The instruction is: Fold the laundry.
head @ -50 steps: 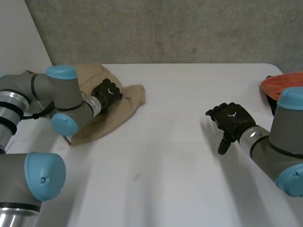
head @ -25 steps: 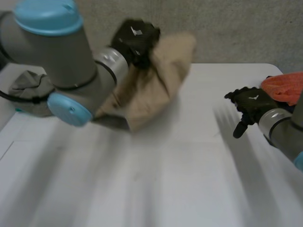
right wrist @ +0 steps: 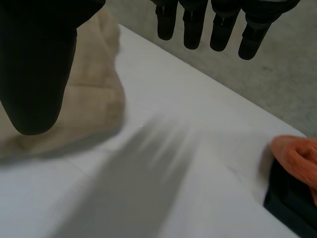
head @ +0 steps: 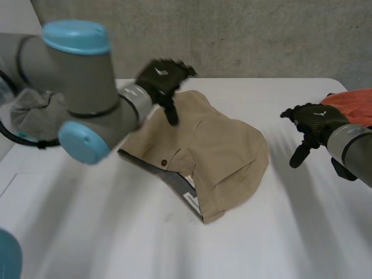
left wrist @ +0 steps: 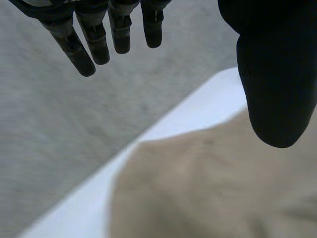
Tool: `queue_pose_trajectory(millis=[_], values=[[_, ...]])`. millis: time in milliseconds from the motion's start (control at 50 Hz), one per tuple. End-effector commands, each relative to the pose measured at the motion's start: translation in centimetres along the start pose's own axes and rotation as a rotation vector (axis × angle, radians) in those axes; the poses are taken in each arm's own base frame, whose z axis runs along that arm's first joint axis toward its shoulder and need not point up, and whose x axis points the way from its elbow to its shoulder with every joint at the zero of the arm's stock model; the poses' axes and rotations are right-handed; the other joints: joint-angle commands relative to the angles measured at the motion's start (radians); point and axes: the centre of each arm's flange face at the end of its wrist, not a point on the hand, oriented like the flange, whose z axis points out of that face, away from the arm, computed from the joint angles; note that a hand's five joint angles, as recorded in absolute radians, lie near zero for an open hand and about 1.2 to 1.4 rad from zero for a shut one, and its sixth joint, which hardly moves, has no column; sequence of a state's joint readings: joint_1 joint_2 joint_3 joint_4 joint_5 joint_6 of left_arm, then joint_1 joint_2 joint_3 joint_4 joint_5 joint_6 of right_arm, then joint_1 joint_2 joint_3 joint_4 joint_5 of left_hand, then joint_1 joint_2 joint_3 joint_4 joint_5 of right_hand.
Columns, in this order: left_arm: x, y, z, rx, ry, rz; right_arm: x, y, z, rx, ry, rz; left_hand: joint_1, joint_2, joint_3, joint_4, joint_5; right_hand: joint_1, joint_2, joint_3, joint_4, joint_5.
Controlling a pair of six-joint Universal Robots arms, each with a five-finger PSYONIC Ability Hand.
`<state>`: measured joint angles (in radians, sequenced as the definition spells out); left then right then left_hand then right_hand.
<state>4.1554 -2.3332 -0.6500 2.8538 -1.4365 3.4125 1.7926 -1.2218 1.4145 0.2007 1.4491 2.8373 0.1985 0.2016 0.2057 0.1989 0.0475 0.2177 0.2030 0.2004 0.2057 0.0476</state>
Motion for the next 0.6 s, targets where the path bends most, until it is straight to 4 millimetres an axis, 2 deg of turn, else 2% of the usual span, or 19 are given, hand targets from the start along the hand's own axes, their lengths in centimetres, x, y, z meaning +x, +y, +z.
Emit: queue_pose_trajectory(millis=[20, 80, 120, 180, 260, 300, 360, 380, 440, 520, 540, 600], values=[[-4.1, 3.1, 3.2, -0.007, -0.016, 0.166, -4.1, 0.2, -1.9, 0.017, -0.100, -0.030, -0.024, -0.027, -0.031, -0.024, -0.047, -0.043, -0.028, -0.026, -0.031, -0.048], [-4.2, 4.9, 3.8, -0.051, 0.014, 0.188, -5.4, 0.3, -1.9, 0.042, -0.128, -0.032, -0.024, -0.027, -0.031, -0.024, -0.047, -0.043, -0.028, -0.026, -0.031, -0.048], [-4.3, 5.9, 4.1, -0.080, 0.027, 0.203, -6.8, 0.9, -1.1, 0.060, -0.151, -0.029, -0.024, -0.027, -0.031, -0.024, -0.047, -0.043, -0.028, -0.026, -0.031, -0.048], [-4.6, 6.4, 4.2, -0.100, 0.017, 0.198, -8.8, 1.7, 0.3, 0.091, -0.178, -0.023, -0.024, -0.027, -0.031, -0.024, -0.047, -0.043, -0.028, -0.026, -0.031, -0.048], [-5.2, 6.7, 4.3, -0.105, -0.013, 0.181, -10.7, 2.6, 2.5, 0.130, -0.167, -0.030, -0.024, -0.027, -0.031, -0.024, -0.047, -0.043, -0.028, -0.026, -0.031, -0.048], [-5.3, 6.5, 4.3, -0.096, -0.020, 0.175, -11.0, 2.7, 3.3, 0.143, -0.147, -0.038, -0.024, -0.027, -0.031, -0.024, -0.047, -0.043, -0.028, -0.026, -0.031, -0.048], [-5.4, 6.3, 4.4, -0.074, -0.033, 0.170, -11.4, 2.6, 4.0, 0.145, -0.125, -0.048, -0.024, -0.027, -0.031, -0.024, -0.047, 1.166, 1.180, 1.183, 1.178, 1.161], [-5.5, 6.3, 4.4, -0.067, -0.036, 0.170, -11.4, 2.4, 3.9, 0.149, -0.124, -0.050, -0.024, -0.027, -0.031, -0.024, -0.047, 1.178, 1.193, 1.196, 1.190, 1.174], [-5.5, 5.9, 4.6, -0.035, -0.031, 0.175, -11.5, 1.1, 2.7, 0.163, -0.142, -0.050, -0.024, -0.027, -0.031, -0.024, -0.047, 1.179, 1.193, 1.196, 1.191, 1.174], [-5.1, 5.6, 4.8, 0.002, 0.009, 0.182, -11.4, -1.6, -0.9, 0.226, -0.205, -0.045, -0.024, -0.027, -0.031, -0.024, -0.047, 1.179, 1.193, 1.196, 1.191, 1.174], [-4.9, 5.5, 5.0, 0.015, 0.026, 0.189, -11.0, -3.3, -2.7, 0.276, -0.228, -0.041, -0.024, -0.027, -0.031, -0.024, -0.047, 1.179, 1.193, 1.196, 1.191, 1.174], [-4.1, 5.8, 5.3, 0.032, 0.062, 0.192, -10.4, -5.0, -5.1, 0.330, -0.268, -0.024, -0.024, -0.027, -0.031, -0.024, -0.047, 1.179, 1.193, 1.196, 1.191, 1.174]])
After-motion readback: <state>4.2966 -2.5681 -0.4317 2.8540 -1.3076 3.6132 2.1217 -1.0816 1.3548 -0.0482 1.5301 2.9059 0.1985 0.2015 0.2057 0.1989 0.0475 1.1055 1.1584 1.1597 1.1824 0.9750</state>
